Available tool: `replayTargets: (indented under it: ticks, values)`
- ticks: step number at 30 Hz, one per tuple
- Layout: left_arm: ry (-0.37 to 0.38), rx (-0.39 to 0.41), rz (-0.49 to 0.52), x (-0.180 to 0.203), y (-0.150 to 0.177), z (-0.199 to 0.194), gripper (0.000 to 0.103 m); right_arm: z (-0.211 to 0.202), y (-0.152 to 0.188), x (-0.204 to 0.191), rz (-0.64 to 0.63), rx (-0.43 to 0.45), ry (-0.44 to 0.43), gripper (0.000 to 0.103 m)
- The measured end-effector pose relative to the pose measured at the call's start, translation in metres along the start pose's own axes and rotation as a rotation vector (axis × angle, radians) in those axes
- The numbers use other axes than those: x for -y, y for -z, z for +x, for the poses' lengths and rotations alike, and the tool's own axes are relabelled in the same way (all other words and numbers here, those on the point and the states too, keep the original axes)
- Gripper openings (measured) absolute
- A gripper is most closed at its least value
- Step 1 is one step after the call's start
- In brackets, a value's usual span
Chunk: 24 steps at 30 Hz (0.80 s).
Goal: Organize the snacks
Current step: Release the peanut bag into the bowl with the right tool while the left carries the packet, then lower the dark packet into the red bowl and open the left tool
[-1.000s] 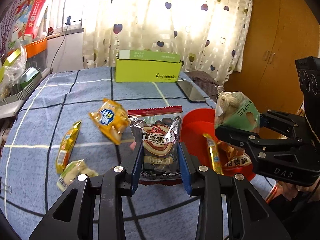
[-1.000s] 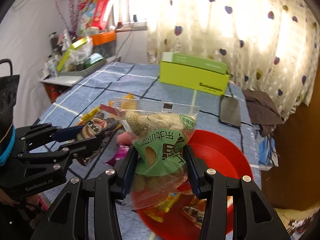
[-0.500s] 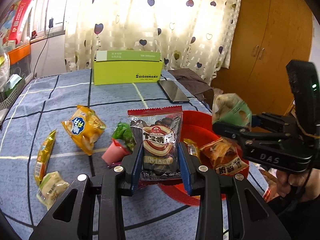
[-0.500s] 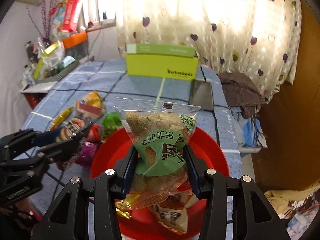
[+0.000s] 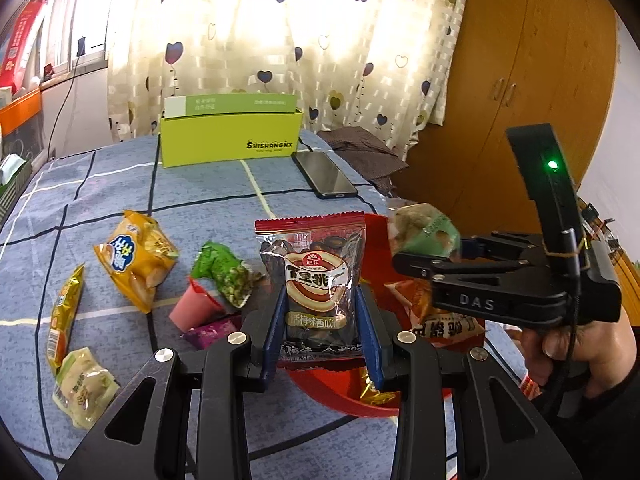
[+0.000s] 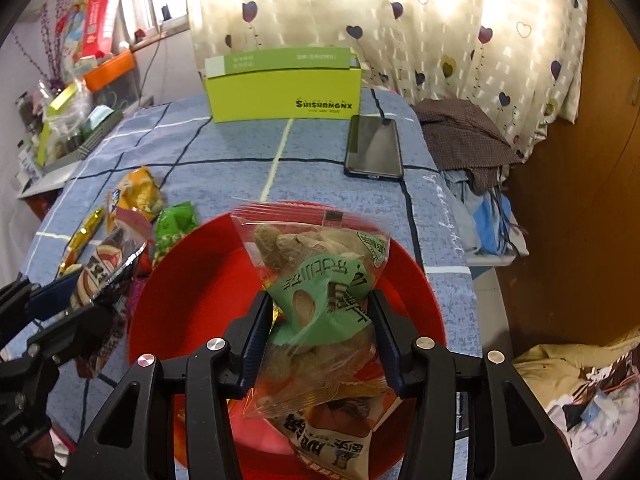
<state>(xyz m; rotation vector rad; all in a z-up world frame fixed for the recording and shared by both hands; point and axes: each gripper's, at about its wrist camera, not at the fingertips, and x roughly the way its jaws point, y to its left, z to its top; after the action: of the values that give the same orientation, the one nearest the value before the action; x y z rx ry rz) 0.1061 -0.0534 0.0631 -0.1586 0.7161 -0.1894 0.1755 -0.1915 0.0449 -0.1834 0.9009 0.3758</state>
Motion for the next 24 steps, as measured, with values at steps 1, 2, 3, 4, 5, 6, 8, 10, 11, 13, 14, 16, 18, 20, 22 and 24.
replayTargets:
  ticks: [1,2,3,4,5,6,8,10,11,13,14,16,18,20,22,24]
  values:
    - [0.002,-0.002,0.001,0.001,0.0,0.001,0.036,-0.001,-0.001,0.0,0.0,0.005,0.003,0.051]
    - [0.004,-0.005,0.004,0.003,0.0,0.003,0.036,-0.003,-0.001,0.0,0.0,0.013,0.003,0.053]
    - [0.006,-0.01,0.007,0.005,0.0,0.004,0.036,-0.005,-0.002,0.0,0.002,0.022,0.001,0.054]
    - [0.008,-0.013,0.009,0.006,0.0,0.006,0.036,-0.007,-0.002,0.0,0.004,0.03,0.003,0.054]
    - [0.01,-0.017,0.011,0.008,0.0,0.007,0.036,-0.009,-0.002,0.002,0.008,0.04,0.001,0.054]
    - [0.012,-0.02,0.014,0.009,0.0,0.008,0.036,-0.012,-0.002,0.003,0.014,0.049,-0.001,0.054]
    - [0.014,-0.025,0.019,0.012,0.0,0.011,0.036,-0.016,-0.003,0.006,0.028,0.061,-0.009,0.055]
    - [0.017,-0.032,0.022,0.013,0.0,0.014,0.036,-0.018,-0.003,0.008,0.04,0.073,-0.003,0.055]
    - [0.018,-0.037,0.023,0.014,0.0,0.016,0.036,-0.021,-0.003,0.011,0.047,0.081,0.002,0.055]
    - [0.02,-0.045,0.025,0.015,0.001,0.02,0.036,-0.023,-0.003,0.015,0.065,0.093,-0.001,0.055]
    - [0.021,-0.052,0.026,0.016,0.001,0.024,0.036,-0.025,-0.003,0.017,0.075,0.099,-0.002,0.055]
    - [0.026,-0.064,0.024,0.016,0.0,0.029,0.036,-0.027,-0.004,0.021,0.09,0.106,-0.001,0.055]
    - [0.027,-0.073,0.024,0.017,0.0,0.033,0.036,-0.027,-0.004,0.022,0.098,0.104,-0.006,0.055]
    - [0.028,-0.082,0.024,0.018,0.0,0.037,0.036,-0.027,-0.004,0.021,0.096,0.101,-0.011,0.055]
    - [0.027,-0.09,0.023,0.019,0.0,0.041,0.036,-0.027,-0.003,0.02,0.091,0.101,-0.016,0.055]
    - [0.034,-0.102,0.019,0.019,-0.001,0.045,0.036,-0.028,-0.003,0.019,0.087,0.104,-0.021,0.055]
